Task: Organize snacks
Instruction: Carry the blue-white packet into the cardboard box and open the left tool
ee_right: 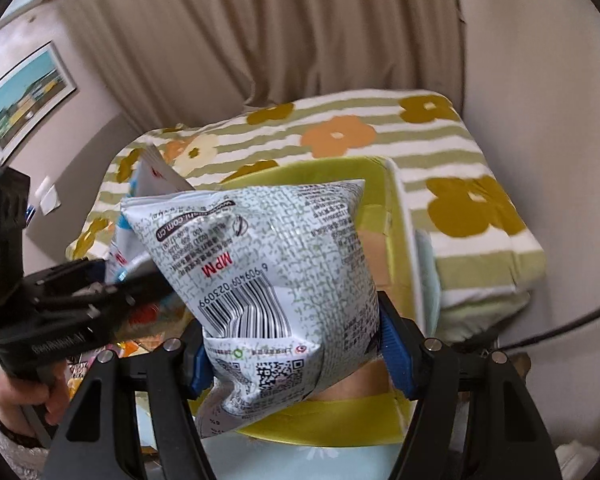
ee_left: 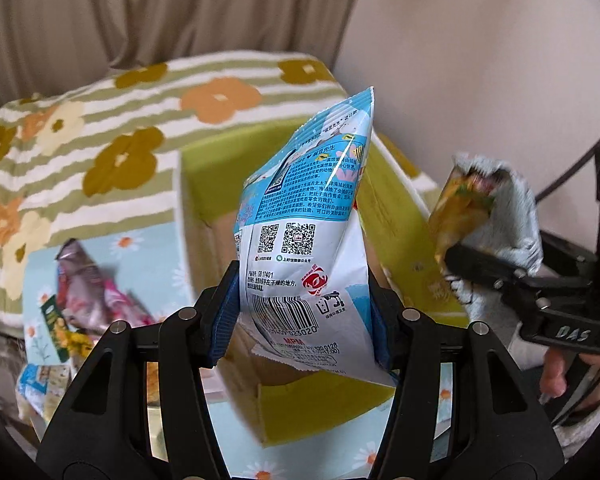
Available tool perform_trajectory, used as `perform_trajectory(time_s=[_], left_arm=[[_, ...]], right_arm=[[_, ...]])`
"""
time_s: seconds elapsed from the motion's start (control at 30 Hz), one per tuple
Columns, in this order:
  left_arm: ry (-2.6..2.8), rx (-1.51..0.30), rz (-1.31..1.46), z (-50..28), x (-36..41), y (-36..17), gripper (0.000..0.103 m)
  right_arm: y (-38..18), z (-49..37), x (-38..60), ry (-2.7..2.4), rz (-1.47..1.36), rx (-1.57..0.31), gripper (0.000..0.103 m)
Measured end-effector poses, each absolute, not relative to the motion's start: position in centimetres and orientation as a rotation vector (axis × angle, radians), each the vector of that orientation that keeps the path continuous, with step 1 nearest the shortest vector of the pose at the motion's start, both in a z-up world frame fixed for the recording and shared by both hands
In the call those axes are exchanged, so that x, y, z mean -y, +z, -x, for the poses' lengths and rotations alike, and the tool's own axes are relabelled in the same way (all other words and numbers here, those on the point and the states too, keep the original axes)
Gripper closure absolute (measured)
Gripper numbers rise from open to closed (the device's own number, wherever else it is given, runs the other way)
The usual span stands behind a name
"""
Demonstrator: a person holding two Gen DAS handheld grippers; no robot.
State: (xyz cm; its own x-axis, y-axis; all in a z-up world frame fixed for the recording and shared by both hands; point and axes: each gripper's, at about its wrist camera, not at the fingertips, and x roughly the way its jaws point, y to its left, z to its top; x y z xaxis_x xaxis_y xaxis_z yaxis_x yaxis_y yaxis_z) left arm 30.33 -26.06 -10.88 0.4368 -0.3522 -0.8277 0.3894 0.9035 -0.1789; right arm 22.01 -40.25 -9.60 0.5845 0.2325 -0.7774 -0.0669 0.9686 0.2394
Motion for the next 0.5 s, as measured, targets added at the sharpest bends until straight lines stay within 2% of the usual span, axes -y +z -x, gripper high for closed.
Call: perform_trajectory(time_s=[0.37,0.4,0.43,0.5], left_arm=[[-0.538,-1.179,-0.221,-31.2,30.7,-17.5,0.049],[-0.545,-1.184,-0.234,-31.1,30.9,-17.8,0.042],[-0.545,-1.188,-0.259,-31.0,31.2,-18.0,0.021],[-0.541,-1.179,-0.295,-30.8,31.4,-18.2,0.000]], right_arm=[[-11.2,-22.1,41.6,0.128,-0.282,-0.976,0.039],[-11.4,-22.2,41.6,0.124,-0.287,-0.978,0.039],[-11.5,-22.4,41.6,0.120,-0.293,-0.982,0.039],[-11.8,-22.5,41.6,0.114,-0.301,-0.988,0.039]])
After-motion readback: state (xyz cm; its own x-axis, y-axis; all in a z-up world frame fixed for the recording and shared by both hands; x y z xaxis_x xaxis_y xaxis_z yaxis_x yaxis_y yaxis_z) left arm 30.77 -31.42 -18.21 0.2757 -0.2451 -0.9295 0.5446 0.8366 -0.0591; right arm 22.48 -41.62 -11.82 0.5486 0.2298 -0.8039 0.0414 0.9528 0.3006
